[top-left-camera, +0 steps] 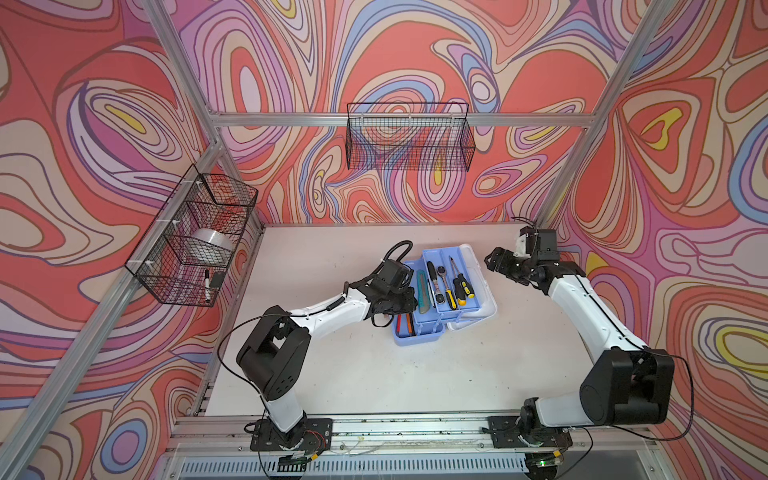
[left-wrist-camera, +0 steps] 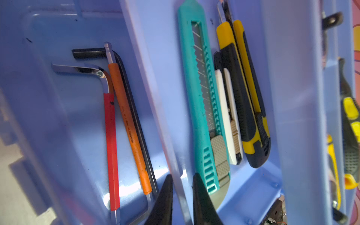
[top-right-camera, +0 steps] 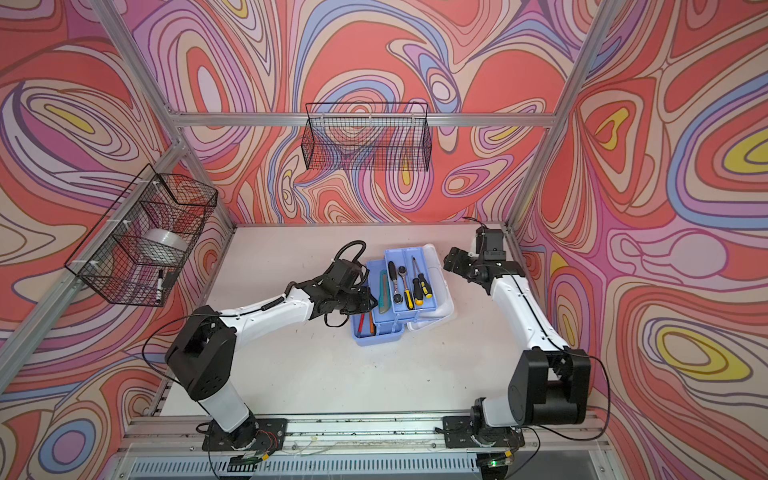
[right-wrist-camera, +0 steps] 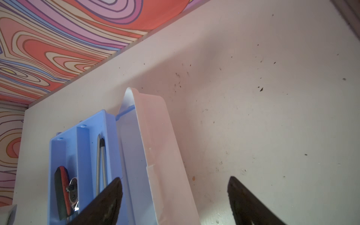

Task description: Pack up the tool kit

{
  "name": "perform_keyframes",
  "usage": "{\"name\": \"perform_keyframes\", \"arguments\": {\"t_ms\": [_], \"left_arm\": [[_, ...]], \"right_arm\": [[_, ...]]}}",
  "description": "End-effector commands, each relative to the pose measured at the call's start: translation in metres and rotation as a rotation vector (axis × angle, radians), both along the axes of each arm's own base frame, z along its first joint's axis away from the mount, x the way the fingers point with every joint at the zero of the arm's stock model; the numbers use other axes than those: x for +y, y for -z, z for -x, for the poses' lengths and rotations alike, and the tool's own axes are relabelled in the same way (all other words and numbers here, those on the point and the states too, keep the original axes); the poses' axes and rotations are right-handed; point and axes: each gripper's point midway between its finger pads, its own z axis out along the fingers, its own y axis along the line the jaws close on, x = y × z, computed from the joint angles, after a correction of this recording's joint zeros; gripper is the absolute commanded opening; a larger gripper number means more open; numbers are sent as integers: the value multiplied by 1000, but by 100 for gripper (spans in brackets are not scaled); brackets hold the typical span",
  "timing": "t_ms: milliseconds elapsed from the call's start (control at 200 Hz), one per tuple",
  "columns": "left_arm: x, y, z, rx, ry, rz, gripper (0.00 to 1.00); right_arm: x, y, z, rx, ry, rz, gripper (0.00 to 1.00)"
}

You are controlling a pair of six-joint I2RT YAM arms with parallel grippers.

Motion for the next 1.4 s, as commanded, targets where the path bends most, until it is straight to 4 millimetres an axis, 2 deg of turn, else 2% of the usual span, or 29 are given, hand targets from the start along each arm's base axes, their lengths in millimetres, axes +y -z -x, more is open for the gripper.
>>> {"name": "perform_keyframes", "arguments": {"t_ms": [0, 130, 305, 436, 576, 686, 731, 796, 871, 1001, 1107, 1227, 1292, 1397], "left_arm": [[35, 48, 13, 113, -51, -168, 18], [36, 52, 13, 119, -64, -153, 16], [35, 57, 14, 132, -62, -147, 15], [37, 57, 14, 129, -71, -144, 15], [34, 54, 12, 122, -67, -128, 16], [31, 51, 11, 119, -59, -111, 17], [29, 47, 10, 115, -59, -102, 20], [31, 41, 10, 105, -64, -102, 30], [33, 24, 9, 66, -65, -95, 38], [46, -2, 12, 3, -72, -110, 49], [65, -11, 22, -22, -96, -147, 59], [100, 0, 39, -22, -153, -217, 65], [115, 14, 48, 10, -171, -220, 64], [127, 26, 56, 32, -177, -224, 60]], "right_arm": [[-4, -8, -9, -64, -8, -63, 88], [-1, -7, -8, -66, -35, -99, 85], [13, 7, -5, -26, -92, -170, 76], [15, 14, -2, -8, -92, -181, 72], [14, 35, 6, 57, -77, -185, 72], [22, 44, 10, 71, -87, -247, 69], [27, 46, 12, 76, -94, -273, 67], [29, 50, 16, 83, -97, -293, 66], [32, 52, 20, 82, -101, -310, 65], [39, 52, 28, 82, -114, -347, 65], [46, 51, 34, 83, -130, -373, 63], [49, 49, 37, 73, -131, -393, 63], [48, 46, 38, 68, -128, -387, 63], [45, 40, 40, 70, -128, -358, 63]]}}
